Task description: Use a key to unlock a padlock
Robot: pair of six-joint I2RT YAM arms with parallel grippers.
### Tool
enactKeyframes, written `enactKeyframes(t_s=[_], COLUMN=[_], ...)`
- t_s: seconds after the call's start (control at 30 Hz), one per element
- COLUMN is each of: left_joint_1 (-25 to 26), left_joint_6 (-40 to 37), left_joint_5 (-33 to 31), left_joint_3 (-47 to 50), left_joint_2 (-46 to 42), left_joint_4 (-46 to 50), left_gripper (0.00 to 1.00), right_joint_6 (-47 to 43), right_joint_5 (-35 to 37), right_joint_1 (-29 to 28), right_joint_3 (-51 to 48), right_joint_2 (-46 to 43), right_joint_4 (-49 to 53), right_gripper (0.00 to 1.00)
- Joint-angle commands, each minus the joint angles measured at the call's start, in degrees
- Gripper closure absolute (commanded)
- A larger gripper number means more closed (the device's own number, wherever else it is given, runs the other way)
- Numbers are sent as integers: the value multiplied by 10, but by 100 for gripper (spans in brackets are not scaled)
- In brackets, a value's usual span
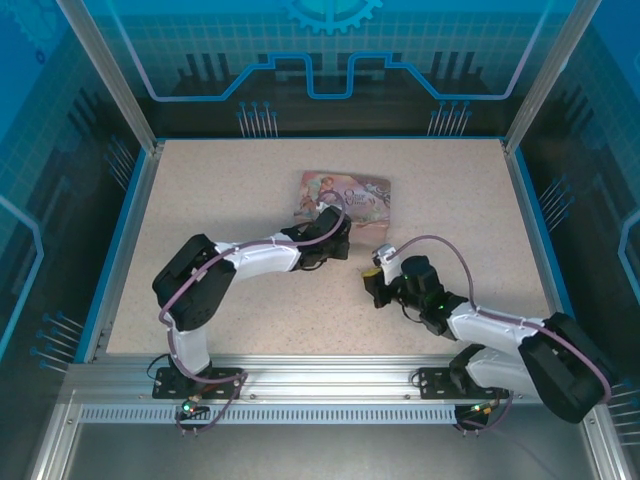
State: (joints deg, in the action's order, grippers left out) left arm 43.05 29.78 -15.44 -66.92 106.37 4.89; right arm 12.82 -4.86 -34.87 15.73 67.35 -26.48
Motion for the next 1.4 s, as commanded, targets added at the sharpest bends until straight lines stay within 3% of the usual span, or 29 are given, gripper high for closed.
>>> enactKeyframes(t_s=[0.0, 0.4, 1.37], left_joint_1=[-3, -3, -3], left_joint_6=[30, 77, 152], left_joint_5=[21, 56, 125], left_joint_3=[-3, 7, 53], left_joint_2=[-34, -53, -104], left_joint_4=[-13, -18, -63], left_gripper=[87, 91, 96], right_joint_6=[-11, -5, 9], right_joint_5=[12, -16, -63], right_joint_1=[-7, 21, 57], right_joint_3=[-3, 11, 35], right_joint_2=[28, 123, 192], right_joint_4=[-70, -161, -233], right_gripper=[100, 100, 100])
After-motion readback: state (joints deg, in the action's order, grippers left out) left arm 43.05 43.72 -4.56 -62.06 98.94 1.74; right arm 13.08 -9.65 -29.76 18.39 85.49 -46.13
